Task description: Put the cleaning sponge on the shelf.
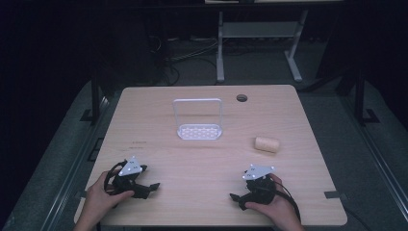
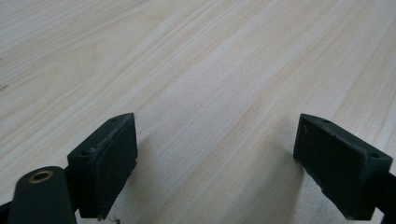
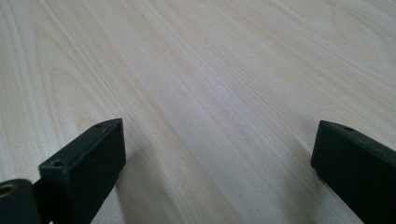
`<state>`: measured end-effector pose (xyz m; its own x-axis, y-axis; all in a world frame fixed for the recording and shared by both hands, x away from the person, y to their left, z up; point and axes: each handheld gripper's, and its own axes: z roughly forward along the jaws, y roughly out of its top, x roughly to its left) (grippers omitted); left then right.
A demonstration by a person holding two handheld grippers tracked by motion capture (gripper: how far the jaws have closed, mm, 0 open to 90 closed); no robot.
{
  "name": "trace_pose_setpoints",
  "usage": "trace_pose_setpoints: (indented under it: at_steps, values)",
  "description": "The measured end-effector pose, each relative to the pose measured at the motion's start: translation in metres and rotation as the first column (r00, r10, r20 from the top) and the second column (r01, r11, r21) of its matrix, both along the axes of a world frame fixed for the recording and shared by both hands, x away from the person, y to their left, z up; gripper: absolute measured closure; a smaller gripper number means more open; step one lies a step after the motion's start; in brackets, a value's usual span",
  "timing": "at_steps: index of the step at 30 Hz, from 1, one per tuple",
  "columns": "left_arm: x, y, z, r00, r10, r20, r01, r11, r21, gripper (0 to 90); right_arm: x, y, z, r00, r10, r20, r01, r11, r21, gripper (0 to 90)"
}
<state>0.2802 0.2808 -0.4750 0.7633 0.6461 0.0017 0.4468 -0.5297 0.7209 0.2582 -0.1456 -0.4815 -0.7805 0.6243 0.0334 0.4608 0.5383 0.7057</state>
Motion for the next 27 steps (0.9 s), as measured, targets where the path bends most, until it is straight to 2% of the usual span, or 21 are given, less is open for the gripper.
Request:
trace_pose_setpoints:
  at_steps: [15,19,23,27]
  values:
    - [0.0,0.0,0.0,1.0,0.0,0.0,0.0,1.0,0.0,13.1,-0.001,-0.004,0.001,1.0,0.007,-0.005,-0.007,1.0,-0.005,2.8]
    - [0.0,0.0,0.0,1.0,0.0,0.0,0.0,1.0,0.0,13.1,-0.001,-0.005,0.003,1.0,0.008,-0.002,-0.008,0.9997,-0.024,2.9]
    - [0.0,0.0,0.0,1.0,0.0,0.0,0.0,1.0,0.0,13.1,-0.002,-0.007,0.006,1.0,-0.005,0.003,0.005,1.0,-0.007,6.9]
    - [0.0,0.0,0.0,1.0,0.0,0.0,0.0,1.0,0.0,13.1,-0.002,-0.012,0.008,0.9999,-0.015,-0.004,0.015,0.9999,0.001,6.9]
